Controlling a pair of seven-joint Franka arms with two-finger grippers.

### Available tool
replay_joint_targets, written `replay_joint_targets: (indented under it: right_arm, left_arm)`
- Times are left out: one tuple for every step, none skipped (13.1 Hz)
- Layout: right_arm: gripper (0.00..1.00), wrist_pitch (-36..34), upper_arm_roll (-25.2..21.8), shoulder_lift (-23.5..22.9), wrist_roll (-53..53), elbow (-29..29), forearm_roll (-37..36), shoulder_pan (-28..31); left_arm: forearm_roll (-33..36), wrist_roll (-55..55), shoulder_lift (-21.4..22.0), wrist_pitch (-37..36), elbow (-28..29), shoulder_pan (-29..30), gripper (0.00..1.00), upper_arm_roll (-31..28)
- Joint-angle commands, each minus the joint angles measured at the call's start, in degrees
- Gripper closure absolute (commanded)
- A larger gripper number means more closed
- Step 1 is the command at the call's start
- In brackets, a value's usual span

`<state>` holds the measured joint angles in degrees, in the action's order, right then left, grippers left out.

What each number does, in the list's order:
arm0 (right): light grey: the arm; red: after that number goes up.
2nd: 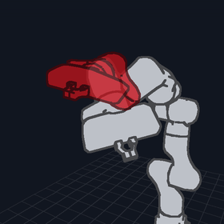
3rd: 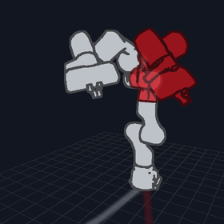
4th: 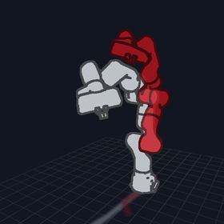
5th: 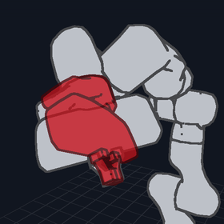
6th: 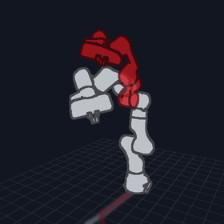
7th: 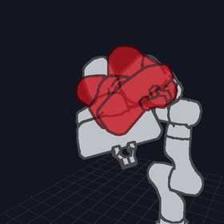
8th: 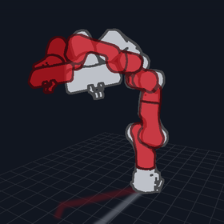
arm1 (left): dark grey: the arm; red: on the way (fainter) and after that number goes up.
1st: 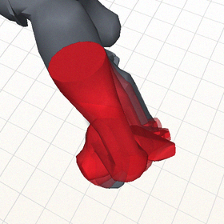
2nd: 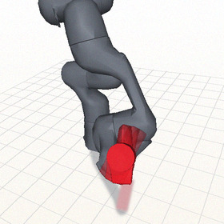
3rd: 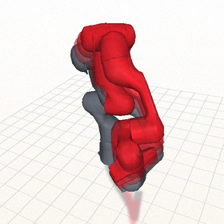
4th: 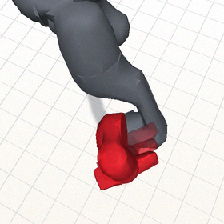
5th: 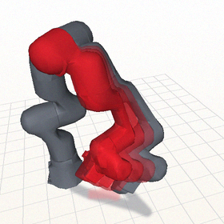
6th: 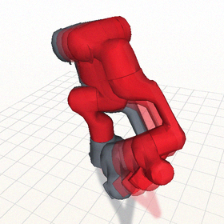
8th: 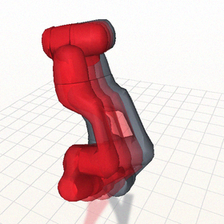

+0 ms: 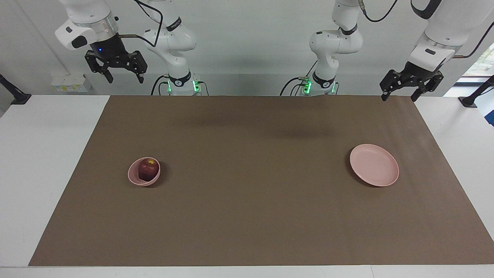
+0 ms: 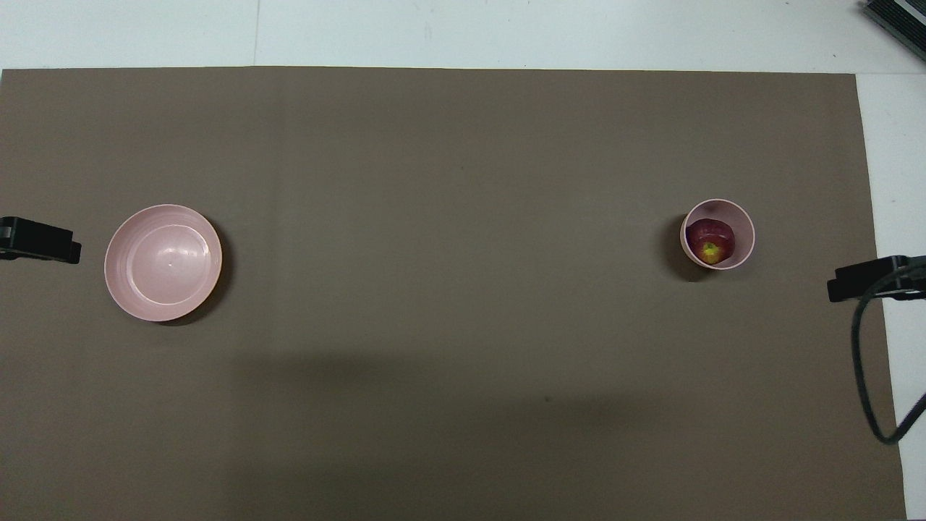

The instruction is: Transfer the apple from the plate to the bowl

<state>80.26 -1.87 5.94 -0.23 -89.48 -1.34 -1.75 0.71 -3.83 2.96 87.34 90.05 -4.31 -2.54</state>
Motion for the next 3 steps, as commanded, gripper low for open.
replay_joint_targets:
  right_arm:
    - [0.0,0.08,0.29,1.0,0.05,-0.96,1.34,0.87]
    - [0.0,0.08,0.29,1.0,0.05,-0.96,1.34,0.87]
    - [0.0,0.08,0.29,1.0,0.05,-0.96,1.34,0.87]
  left_arm:
    - [0.0,0.14,0.73,-1.12,0.3,-0.61,0.0,-0.63]
    - [0.0,0.14,0.73,-1.2,0.3,-0.61,0.0,-0.63]
    - [0.0,0.14,0.73,-1.2,0.3,-0.7,0.0,-0.63]
